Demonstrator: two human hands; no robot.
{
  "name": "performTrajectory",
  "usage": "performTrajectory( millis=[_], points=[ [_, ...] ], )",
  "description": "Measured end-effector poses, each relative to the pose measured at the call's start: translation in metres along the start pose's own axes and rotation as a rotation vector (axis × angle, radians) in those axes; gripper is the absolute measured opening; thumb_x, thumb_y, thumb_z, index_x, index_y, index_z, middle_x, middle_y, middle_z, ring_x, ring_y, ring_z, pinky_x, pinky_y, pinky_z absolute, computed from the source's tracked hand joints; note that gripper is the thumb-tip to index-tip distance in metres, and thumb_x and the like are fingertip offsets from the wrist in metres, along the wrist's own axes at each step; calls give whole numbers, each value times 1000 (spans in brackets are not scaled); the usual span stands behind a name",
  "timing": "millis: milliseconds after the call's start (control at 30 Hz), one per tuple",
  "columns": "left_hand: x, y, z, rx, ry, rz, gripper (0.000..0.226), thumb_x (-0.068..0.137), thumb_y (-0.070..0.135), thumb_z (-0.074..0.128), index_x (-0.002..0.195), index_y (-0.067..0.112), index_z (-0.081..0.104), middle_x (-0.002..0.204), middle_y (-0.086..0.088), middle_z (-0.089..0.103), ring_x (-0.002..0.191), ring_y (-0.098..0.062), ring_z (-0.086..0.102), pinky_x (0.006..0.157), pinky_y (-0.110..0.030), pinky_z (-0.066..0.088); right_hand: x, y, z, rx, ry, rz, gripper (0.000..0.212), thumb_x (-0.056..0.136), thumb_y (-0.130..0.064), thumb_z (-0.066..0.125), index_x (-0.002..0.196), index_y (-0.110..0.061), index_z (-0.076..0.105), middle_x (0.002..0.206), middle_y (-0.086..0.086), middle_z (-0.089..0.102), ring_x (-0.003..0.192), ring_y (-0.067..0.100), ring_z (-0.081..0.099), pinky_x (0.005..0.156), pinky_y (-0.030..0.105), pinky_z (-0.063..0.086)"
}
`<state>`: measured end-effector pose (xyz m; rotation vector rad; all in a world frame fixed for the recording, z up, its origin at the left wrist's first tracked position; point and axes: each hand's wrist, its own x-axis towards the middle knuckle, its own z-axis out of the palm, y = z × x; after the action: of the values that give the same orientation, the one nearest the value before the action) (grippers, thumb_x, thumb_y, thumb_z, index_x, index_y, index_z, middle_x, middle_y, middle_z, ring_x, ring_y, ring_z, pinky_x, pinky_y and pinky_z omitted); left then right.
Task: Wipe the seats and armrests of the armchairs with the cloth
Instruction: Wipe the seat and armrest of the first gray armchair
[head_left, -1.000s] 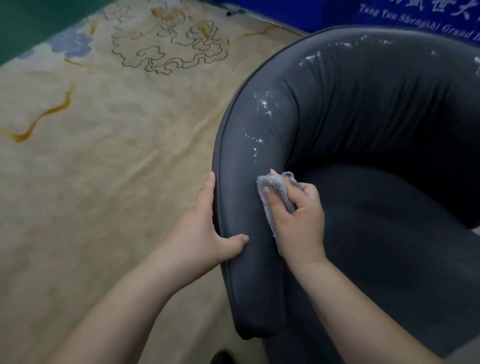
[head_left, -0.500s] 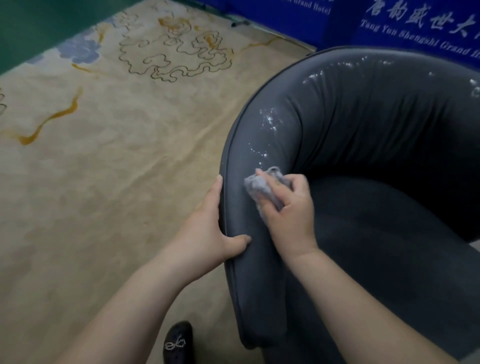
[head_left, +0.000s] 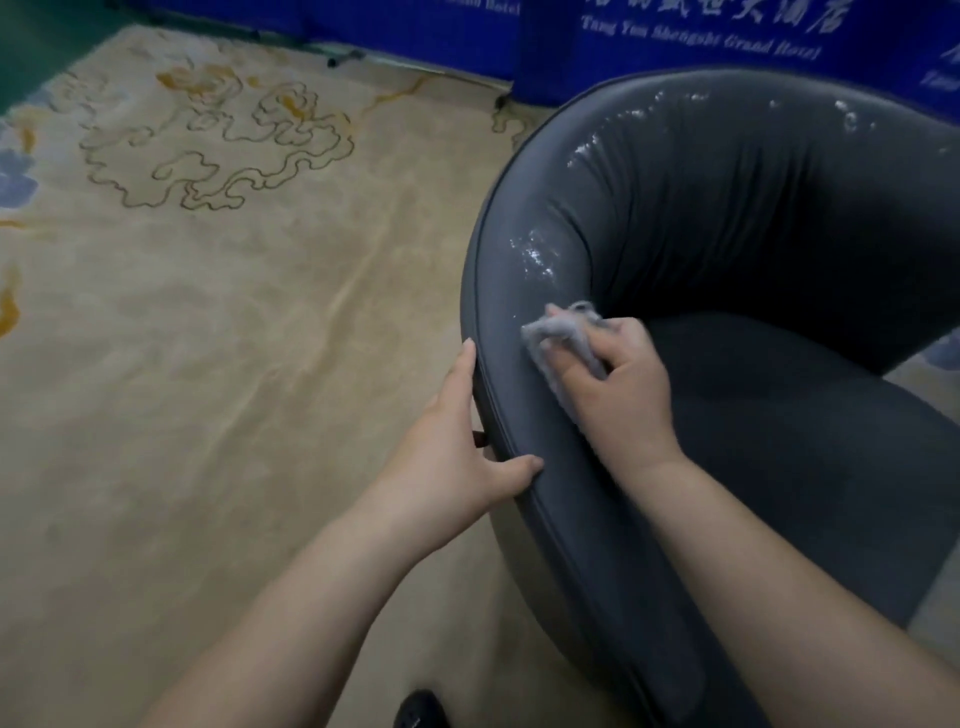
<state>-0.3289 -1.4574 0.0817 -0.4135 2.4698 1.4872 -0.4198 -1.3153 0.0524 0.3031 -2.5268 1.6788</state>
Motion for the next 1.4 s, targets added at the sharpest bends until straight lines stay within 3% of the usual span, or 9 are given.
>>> performTrajectory(
  millis=[200,367,567,667,833,967,1167,1267,1400],
  points=[
    [10,-1,-11,-20,-60,13,118,72,28,83,151,42,-4,131,25,40,100,-6,64,88,-35,55,13,1,-6,-119,100,193,27,88,-28,66,114,-22,70,112,10,60,96,3,58,76,2,36],
    [20,-5,-10,-90,-44,18,116,72,24,82,151,43,0,130,18,48,91,-9,68,86,-39,55,-4,-13,14,-76,-48,-48,33,83,-25,72,116,-25,69,101,4,50,90,-7,52,79,-1,35],
    [34,-8,-16,-181,-22,10,109,73,27,80,150,48,6,146,16,40,90,-2,68,86,-34,56,18,-4,6,-40,124,52,32,84,-25,71,115,-21,69,107,6,54,88,-14,51,80,-3,33],
    [44,-6,-20,-206,-21,5,107,74,23,79,150,48,8,145,16,41,89,-5,69,80,-38,59,13,-8,17,-129,-16,-135,36,81,-26,73,116,-23,69,98,4,47,88,0,51,83,3,35],
    [59,-3,-26,-158,-27,8,107,75,24,80,150,49,7,141,22,43,83,1,68,65,-21,58,38,-2,11,-105,113,-3,34,83,-23,72,117,-21,68,97,1,45,84,-7,48,81,0,33],
    [73,0,-31,-145,-14,-6,108,73,19,79,151,47,10,120,25,57,86,-6,69,78,-33,58,31,-3,18,-147,-33,-198,38,80,-20,74,117,-24,68,94,3,45,84,4,49,83,5,36],
    [90,9,-41,-94,-6,-2,107,73,24,80,150,48,10,120,43,42,80,13,63,60,-5,48,51,0,15,-42,116,-79,35,83,-23,71,118,-21,67,95,1,46,86,6,52,83,6,37],
    [103,11,-43,-59,2,2,107,72,21,79,151,46,12,118,43,45,86,7,64,68,-13,53,50,1,21,-113,-15,-247,39,79,-18,74,117,-21,68,95,3,46,85,10,50,83,9,39],
    [112,19,-47,9,0,-2,109,71,27,81,151,47,9,115,40,41,99,5,60,65,-5,47,79,4,16,-133,95,-139,37,80,-11,74,116,-13,68,95,9,45,85,16,52,84,14,41]
  ],
)
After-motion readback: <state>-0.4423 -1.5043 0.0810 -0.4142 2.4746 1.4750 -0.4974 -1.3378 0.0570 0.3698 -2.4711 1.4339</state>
